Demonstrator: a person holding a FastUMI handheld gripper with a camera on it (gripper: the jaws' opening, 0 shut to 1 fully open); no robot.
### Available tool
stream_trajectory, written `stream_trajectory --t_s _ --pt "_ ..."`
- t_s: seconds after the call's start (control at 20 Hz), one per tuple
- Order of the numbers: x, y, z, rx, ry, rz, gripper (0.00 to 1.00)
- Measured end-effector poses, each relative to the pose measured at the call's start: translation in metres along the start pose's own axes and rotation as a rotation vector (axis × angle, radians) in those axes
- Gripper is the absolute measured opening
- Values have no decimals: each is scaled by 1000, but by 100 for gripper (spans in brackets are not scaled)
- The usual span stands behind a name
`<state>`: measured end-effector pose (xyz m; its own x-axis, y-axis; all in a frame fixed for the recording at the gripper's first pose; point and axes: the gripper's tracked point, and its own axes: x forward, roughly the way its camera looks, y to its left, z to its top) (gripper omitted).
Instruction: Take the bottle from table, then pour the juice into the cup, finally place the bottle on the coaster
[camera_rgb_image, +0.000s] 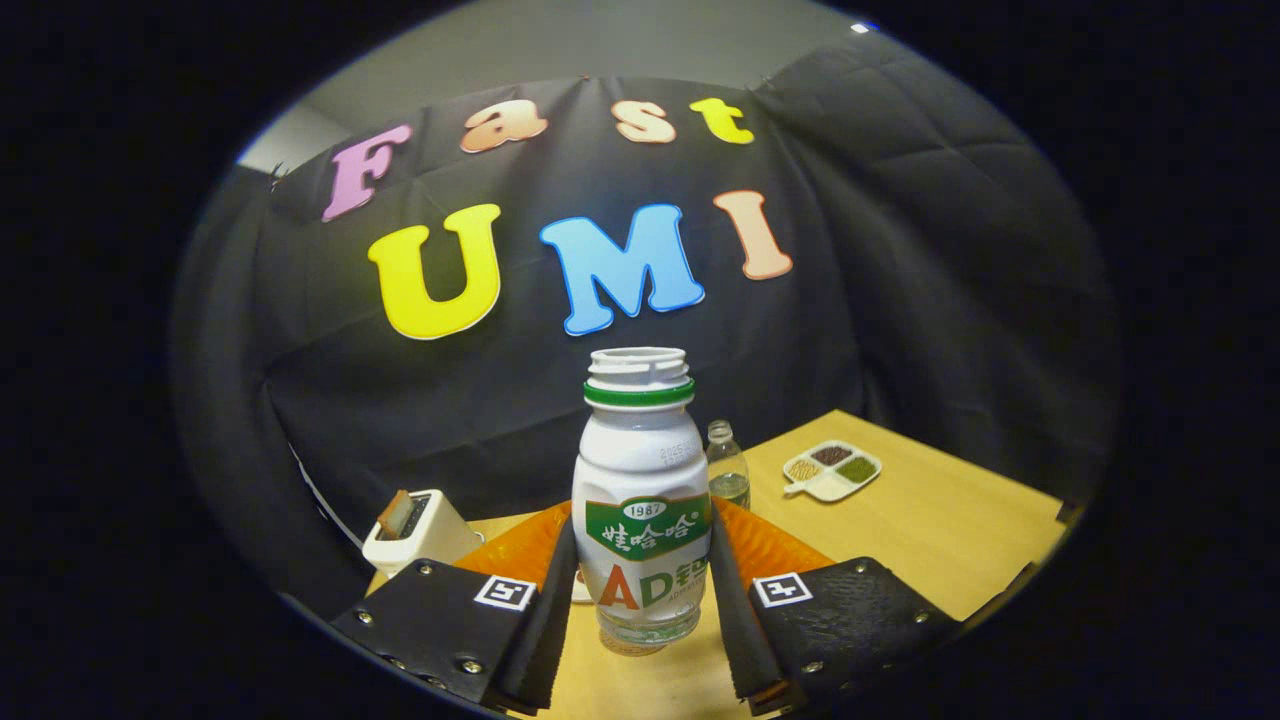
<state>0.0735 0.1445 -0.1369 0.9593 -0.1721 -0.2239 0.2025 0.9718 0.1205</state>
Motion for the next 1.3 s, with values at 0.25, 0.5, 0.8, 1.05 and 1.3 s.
stream_trajectory --t_s 0.25,0.5,0.8,1.05,1.3 --pt "1 40 27 -159 -77 75 65" --pt "22 39 11 -168 -59 80 65" --pt "42 44 -30 -190 -45 104 65" --pt "64 54 -89 -239 5 131 65" --pt "97 61 -148 -257 59 157 65"
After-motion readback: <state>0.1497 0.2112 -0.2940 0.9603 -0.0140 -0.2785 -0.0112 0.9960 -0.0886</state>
